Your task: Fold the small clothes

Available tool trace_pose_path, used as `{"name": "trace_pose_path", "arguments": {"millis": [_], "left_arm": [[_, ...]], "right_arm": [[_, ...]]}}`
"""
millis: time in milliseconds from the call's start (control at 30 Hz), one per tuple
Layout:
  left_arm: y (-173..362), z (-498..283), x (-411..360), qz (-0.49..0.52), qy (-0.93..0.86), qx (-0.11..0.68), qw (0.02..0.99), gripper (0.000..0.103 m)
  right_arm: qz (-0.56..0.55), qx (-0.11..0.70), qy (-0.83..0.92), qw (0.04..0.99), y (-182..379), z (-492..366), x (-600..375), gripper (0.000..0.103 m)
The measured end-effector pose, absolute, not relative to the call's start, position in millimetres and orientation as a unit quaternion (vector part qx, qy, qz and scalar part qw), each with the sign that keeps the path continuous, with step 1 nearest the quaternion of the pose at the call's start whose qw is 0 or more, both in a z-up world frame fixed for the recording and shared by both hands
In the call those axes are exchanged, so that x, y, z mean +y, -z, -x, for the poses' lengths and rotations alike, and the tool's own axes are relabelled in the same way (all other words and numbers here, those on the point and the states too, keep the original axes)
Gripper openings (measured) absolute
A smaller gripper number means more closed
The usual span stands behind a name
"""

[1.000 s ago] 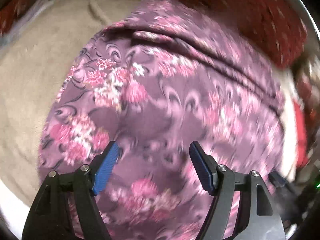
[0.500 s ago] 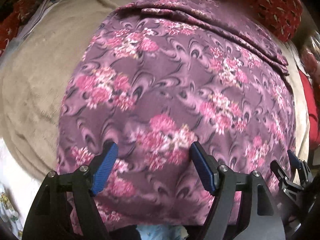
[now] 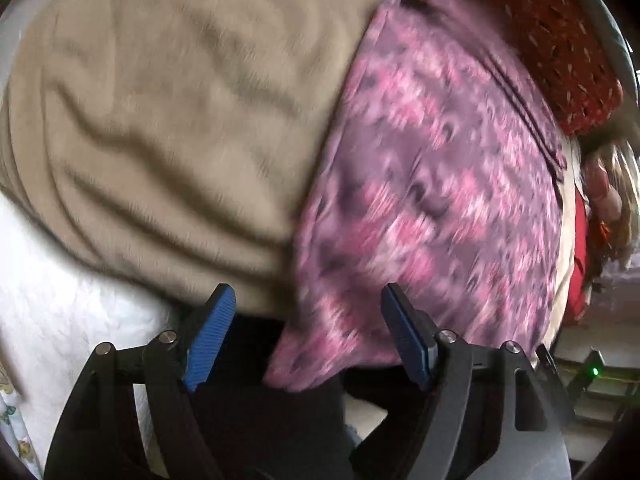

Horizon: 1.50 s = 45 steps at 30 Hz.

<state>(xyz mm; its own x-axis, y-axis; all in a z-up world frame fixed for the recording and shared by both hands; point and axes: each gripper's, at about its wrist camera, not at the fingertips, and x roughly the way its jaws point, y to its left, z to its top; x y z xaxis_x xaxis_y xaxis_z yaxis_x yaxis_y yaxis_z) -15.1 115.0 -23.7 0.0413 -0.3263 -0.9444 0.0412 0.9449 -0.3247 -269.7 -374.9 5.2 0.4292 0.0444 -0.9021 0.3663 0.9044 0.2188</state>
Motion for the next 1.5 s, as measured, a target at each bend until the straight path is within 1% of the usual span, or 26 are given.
{"name": "trace_pose_path", "arguments": {"millis": [133, 233, 267, 300, 333, 367, 400, 433, 467, 533, 600, 733, 867, 1033, 1267, 1500], "left_arm": [[43, 34, 116, 0.115, 0.165, 0.704, 0.681, 0.075], [43, 40, 105, 0.094, 0.171, 0.696, 0.691, 0.075], [41, 41, 98, 0.092, 0.177, 0.693, 0.693, 0.075], [39, 42, 95, 0.093, 0.183, 0.688, 0.696, 0.075], [36, 42, 89, 0.093, 0.186, 0.682, 0.701, 0.072], [34, 44, 88, 0.09, 0.187, 0.678, 0.705, 0.066], [33, 43, 85, 0.087, 0.19, 0.674, 0.709, 0.042], [34, 42, 81, 0.082, 0.197, 0.675, 0.706, 0.028], [35, 34, 64, 0.079, 0.2, 0.679, 0.702, 0.01], [30, 31, 68, 0.09, 0.208, 0.674, 0.703, 0.01], [20, 28, 79, 0.109, 0.221, 0.666, 0.704, 0.01], [9, 15, 78, 0.172, 0.248, 0.652, 0.696, 0.01], [-8, 13, 89, 0.22, 0.274, 0.63, 0.692, 0.009], [-29, 9, 85, 0.238, 0.297, 0.602, 0.702, 0.01], [-41, -1, 92, 0.278, 0.294, 0.584, 0.704, 0.01], [-49, -42, 86, 0.316, 0.281, 0.562, 0.71, 0.01]], "right_arm": [[-0.252, 0.52, 0.065, 0.814, 12, 286, -373, 0.085], [-0.28, 0.51, 0.028, 0.813, 16, 286, -365, 0.085], [-0.286, 0.507, 0.008, 0.813, 16, 286, -361, 0.082], [-0.287, 0.506, -0.008, 0.813, 16, 284, -355, 0.073], [-0.286, 0.509, -0.028, 0.812, 17, 283, -349, 0.068], [-0.279, 0.513, -0.037, 0.811, 19, 280, -345, 0.051], [-0.275, 0.518, -0.036, 0.809, 22, 278, -342, 0.026], [-0.279, 0.522, -0.038, 0.806, 26, 276, -341, 0.014], [-0.297, 0.521, -0.046, 0.799, 30, 276, -343, 0.012], [-0.315, 0.502, -0.054, 0.804, 29, 280, -344, 0.012], [-0.309, 0.481, -0.074, 0.818, 17, 285, -341, 0.011], [-0.311, 0.439, -0.098, 0.837, -11, 288, -340, 0.011], [-0.334, 0.406, -0.096, 0.845, -27, 285, -347, 0.011], [-0.358, 0.379, -0.092, 0.848, -38, 286, -351, 0.011], [-0.383, 0.345, -0.108, 0.85, -53, 279, -349, 0.011], [-0.415, 0.303, -0.124, 0.849, -68, 251, -369, 0.011]]}}
